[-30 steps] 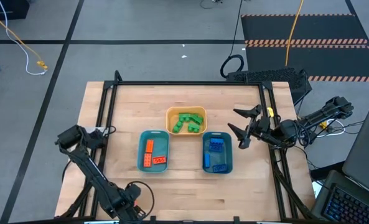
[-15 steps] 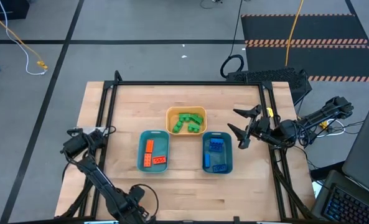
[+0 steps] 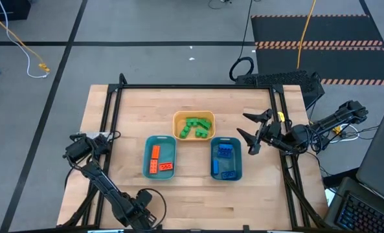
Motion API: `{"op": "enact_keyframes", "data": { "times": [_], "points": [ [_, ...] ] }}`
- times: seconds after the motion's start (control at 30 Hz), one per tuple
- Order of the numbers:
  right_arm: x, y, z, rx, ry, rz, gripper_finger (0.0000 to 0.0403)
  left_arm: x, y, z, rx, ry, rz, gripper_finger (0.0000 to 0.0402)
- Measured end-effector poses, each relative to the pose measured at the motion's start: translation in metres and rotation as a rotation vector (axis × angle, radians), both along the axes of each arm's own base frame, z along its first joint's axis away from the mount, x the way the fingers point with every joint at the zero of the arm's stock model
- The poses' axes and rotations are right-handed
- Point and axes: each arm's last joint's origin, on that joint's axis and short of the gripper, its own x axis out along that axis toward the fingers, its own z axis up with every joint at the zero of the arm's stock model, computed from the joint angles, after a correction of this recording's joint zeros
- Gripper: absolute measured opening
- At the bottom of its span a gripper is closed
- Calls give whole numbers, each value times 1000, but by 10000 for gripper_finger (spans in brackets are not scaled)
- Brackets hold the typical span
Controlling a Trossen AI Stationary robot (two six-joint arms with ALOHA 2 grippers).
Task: Sort & place blocks by color
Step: Put the orange game piece into the light blue bin
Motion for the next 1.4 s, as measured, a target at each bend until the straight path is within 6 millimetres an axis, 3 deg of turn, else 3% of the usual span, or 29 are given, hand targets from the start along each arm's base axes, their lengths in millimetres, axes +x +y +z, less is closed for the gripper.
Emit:
{"op": "enact_keyframes", "data": {
  "times": [0.07,0.23,0.37,0.63,0.9,1.07,1.4],
  "points": [
    [0,0,0,-5,2,-1,299,2,1,-1,-12,-2,-34,138],
    [0,0,0,-21,7,-6,299,12,10,3,-95,56,-118,138],
    [0,0,0,-21,6,-6,299,20,30,15,-66,52,-128,138],
    [0,0,0,-39,15,-12,299,26,73,80,-60,-112,-98,138],
    [-1,0,2,-41,4,-17,299,26,137,137,183,-392,-23,138],
    [0,0,2,-40,4,-16,299,41,176,143,296,-422,-11,138],
    [0,0,1,-40,6,-16,299,64,242,134,383,-371,-28,138]
  ]
}}
